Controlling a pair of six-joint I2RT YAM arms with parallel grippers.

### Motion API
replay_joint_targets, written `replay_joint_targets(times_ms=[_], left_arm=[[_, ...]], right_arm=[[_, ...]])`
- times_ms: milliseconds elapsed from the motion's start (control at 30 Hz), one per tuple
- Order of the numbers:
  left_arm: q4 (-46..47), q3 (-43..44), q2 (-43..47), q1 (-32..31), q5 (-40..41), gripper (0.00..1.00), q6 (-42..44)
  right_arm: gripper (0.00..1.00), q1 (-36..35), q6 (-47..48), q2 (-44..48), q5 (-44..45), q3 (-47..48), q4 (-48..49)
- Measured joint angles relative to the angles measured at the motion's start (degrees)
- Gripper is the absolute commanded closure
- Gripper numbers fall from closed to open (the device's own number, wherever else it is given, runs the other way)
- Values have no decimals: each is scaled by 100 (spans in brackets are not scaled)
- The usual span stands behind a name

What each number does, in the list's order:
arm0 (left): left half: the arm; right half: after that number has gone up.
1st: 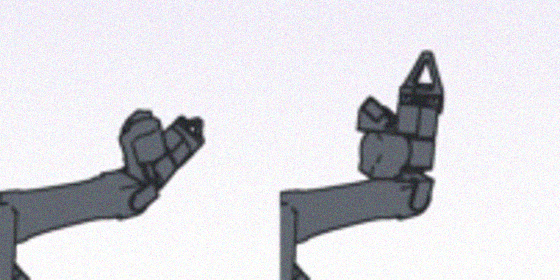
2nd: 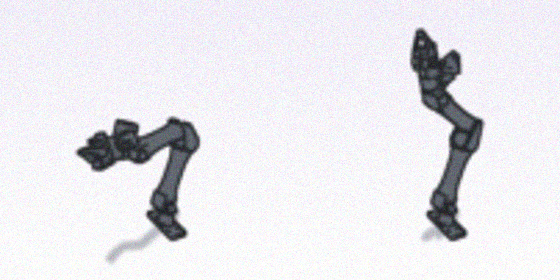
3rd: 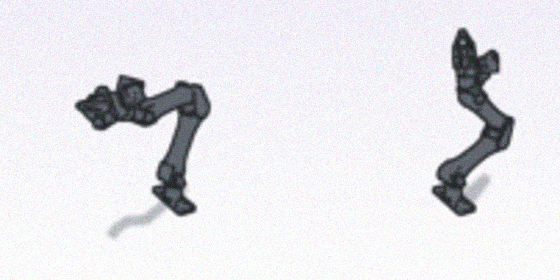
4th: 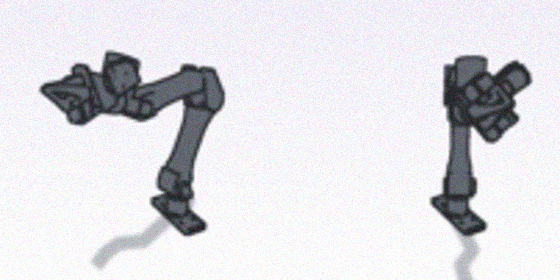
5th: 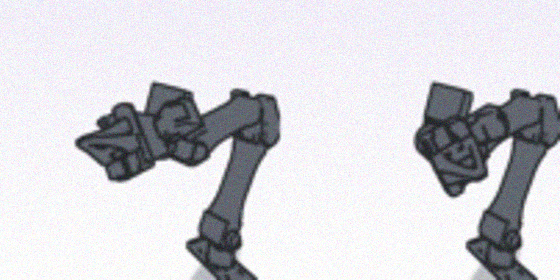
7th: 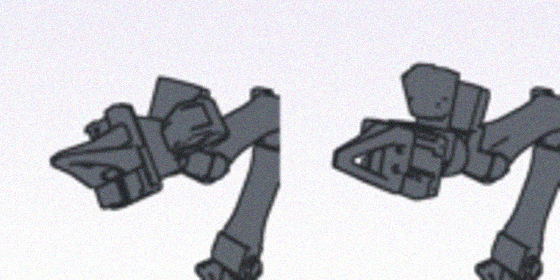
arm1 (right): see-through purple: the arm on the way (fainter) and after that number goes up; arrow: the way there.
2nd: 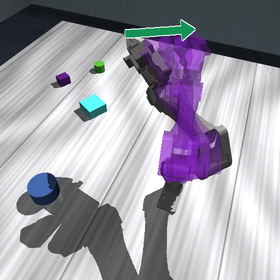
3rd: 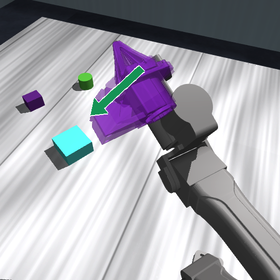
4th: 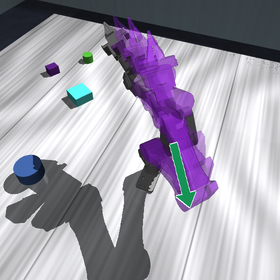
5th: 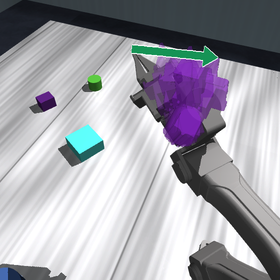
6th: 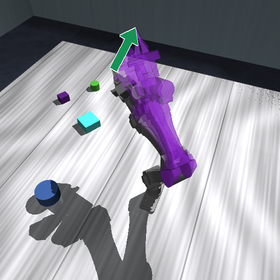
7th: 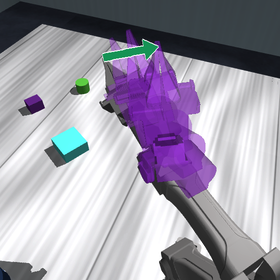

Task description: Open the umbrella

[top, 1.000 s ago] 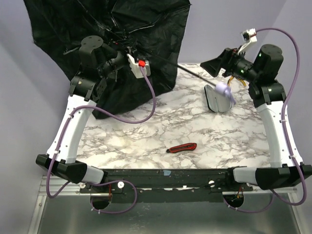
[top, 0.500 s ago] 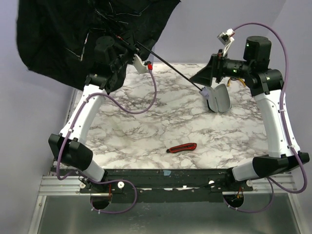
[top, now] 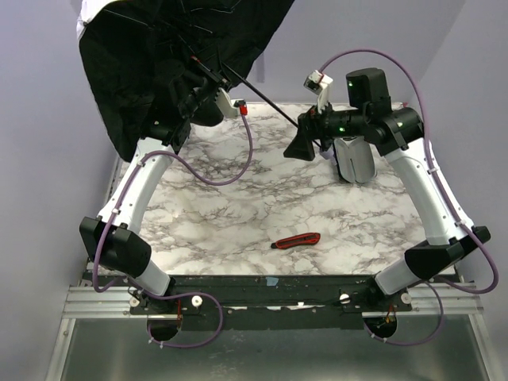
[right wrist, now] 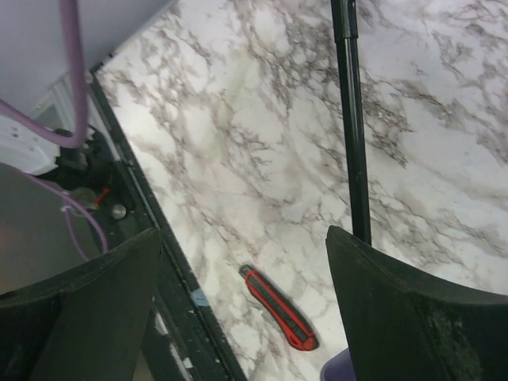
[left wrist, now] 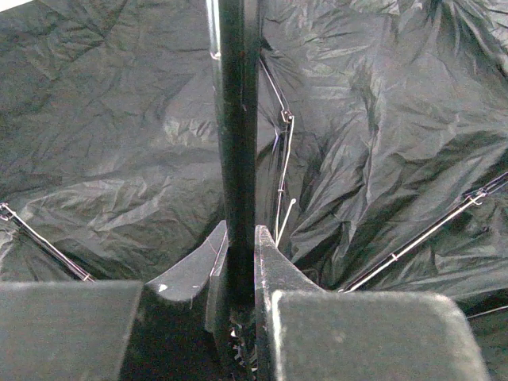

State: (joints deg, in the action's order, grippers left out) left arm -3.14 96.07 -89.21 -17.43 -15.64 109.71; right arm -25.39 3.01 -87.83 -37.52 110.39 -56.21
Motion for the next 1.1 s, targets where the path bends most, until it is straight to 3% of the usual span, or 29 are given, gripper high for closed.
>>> replay_joint_targets(times_ms=[100, 167, 300, 600, 800, 1100], left_arm=[[28, -22, 0, 24, -48, 100, 28], [46, -33, 0, 48, -74, 100, 44], [72, -70, 0, 90, -101, 100, 72], [68, -293, 0, 162, -310, 100, 181], [107, -323, 2, 162, -474, 100, 199], [450, -483, 70, 170, -656, 100, 227]], right_arm=[[32, -105, 201, -70, 354, -11, -90], [34, -118, 291, -103, 546, -15, -114], [36, -118, 404, -122, 782, -2, -153], [29, -118, 568, -256, 1058, 791, -216], [31, -118, 866, -726, 997, 914, -527], [64, -118, 1172, -1283, 658, 741, -1241]])
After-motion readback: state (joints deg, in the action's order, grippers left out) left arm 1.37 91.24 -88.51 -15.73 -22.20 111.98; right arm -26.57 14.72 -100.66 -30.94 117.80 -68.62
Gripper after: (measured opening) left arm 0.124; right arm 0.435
